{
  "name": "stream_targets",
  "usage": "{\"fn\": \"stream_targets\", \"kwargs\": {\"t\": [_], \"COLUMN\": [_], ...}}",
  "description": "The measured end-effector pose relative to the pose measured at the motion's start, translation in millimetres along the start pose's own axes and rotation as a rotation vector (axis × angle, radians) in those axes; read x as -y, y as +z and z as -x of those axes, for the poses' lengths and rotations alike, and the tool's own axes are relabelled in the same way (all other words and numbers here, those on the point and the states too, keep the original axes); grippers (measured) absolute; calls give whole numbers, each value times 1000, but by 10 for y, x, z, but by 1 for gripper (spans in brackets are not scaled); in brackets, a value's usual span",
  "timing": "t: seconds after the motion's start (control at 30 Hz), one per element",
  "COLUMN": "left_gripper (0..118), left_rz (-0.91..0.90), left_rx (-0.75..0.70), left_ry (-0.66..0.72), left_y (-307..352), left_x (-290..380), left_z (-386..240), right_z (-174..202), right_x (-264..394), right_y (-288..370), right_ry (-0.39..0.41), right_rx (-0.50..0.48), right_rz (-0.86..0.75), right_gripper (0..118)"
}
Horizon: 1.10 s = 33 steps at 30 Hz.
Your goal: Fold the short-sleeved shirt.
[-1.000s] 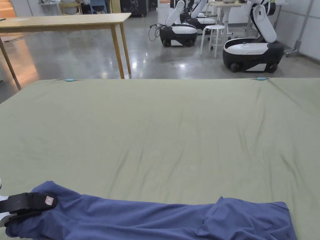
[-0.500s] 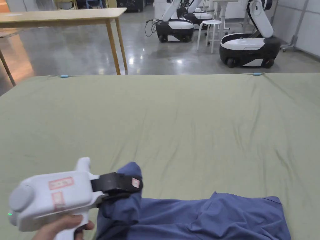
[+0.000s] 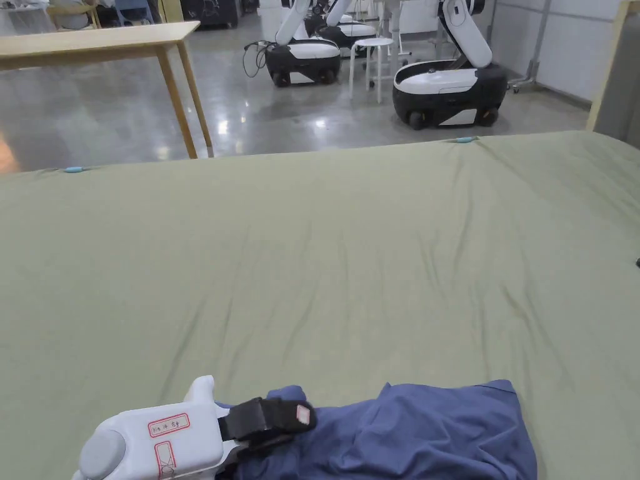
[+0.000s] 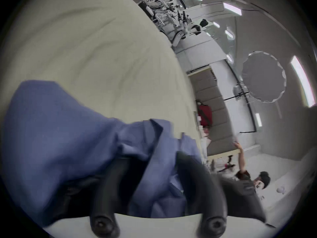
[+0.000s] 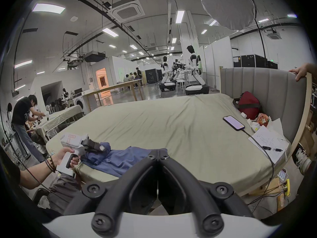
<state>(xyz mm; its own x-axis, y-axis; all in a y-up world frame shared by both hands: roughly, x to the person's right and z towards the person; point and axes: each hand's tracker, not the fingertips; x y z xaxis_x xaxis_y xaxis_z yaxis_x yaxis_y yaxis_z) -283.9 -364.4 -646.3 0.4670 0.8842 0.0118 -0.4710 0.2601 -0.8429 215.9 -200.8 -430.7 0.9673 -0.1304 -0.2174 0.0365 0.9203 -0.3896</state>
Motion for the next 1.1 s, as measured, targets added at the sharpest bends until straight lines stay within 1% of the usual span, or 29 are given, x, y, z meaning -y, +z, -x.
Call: {"fn": "stream_targets", "kwargs": {"t": [0.03, 0.07, 0.1, 0.17, 0.23, 0.3, 0.33, 0.37, 0.4, 0.43, 0.47, 0.5, 0.53, 0.57, 0.6, 0.63, 0.67, 0.73, 0.8, 0.83, 0.9, 0.93, 1.1], "left_gripper": [85, 109, 115, 115, 115, 113, 111, 105, 94, 78, 45, 21, 11, 9, 1, 0, 0, 0, 0, 0, 0, 0, 0], "left_rz": [3, 22, 51, 42, 13, -22, -36, -48, -76, -96, -136, -179, -203, -224, -243, -255, -302, -339, -325, -320, -284, -270, -71], "left_rx": [50, 64, 34, 12, 27, 110, 162, 193, 192, 181, 138, 94, 61, 28, 11, 2, -24, -75, -34, -11, 32, 22, -32], "left_ry": [-11, -40, -82, -109, -97, -66, -51, -49, -64, -93, -132, -181, -218, -240, -255, -265, -268, -250, -234, -215, -220, -220, -170], "left_y": [-14, -32, -38, -18, 88, 284, 377, 498, 631, 754, 896, 1024, 1128, 1226, 1332, 1409, 1490, 1582, 1566, 1519, 1301, 1154, 329], "left_x": [13, 21, 19, 27, 0, -33, -47, -58, -65, -72, -59, -42, -19, 57, 116, 169, 237, 265, 219, 188, 128, 107, 56], "left_z": [-84, -192, -297, -437, -516, -585, -628, -691, -755, -792, -845, -870, -884, -909, -886, -859, -817, -740, -672, -650, -599, -566, -152], "right_z": [4, 9, 17, 20, 18, 12, 9, 12, 11, 12, 16, 24, 29, 33, 41, 49, 57, 73, 93, 102, 126, 137, 153], "right_x": [6, 11, 10, 11, 12, 5, 1, -4, -7, -8, -8, -8, -7, -4, -1, 4, 9, 15, 19, 18, 16, 17, 34], "right_y": [-9, -18, -25, -26, -25, -25, -27, -27, -30, -34, -37, -38, -42, -49, -57, -63, -74, -101, -119, -122, -120, -116, -50], "right_ry": [2, 4, 7, 11, 11, 12, 12, 11, 10, 10, 9, 7, 5, 3, 1, 1, 2, 4, 11, 12, 14, 14, 17], "right_rx": [1, 3, 4, 2, -1, 1, 3, 5, 5, 6, 5, 3, -2, -10, -14, -17, -21, -26, -32, -34, -40, -43, -37], "right_rz": [3, 8, 13, 18, 20, 19, 19, 18, 18, 17, 15, 14, 12, 12, 12, 12, 14, 20, 24, 26, 26, 25, 26], "right_gripper": [0, 0, 0, 0, 0, 0, 0, 0, 0, 0, 0, 0, 0, 0, 0, 0, 0, 0, 0, 0, 0, 0, 0]}}
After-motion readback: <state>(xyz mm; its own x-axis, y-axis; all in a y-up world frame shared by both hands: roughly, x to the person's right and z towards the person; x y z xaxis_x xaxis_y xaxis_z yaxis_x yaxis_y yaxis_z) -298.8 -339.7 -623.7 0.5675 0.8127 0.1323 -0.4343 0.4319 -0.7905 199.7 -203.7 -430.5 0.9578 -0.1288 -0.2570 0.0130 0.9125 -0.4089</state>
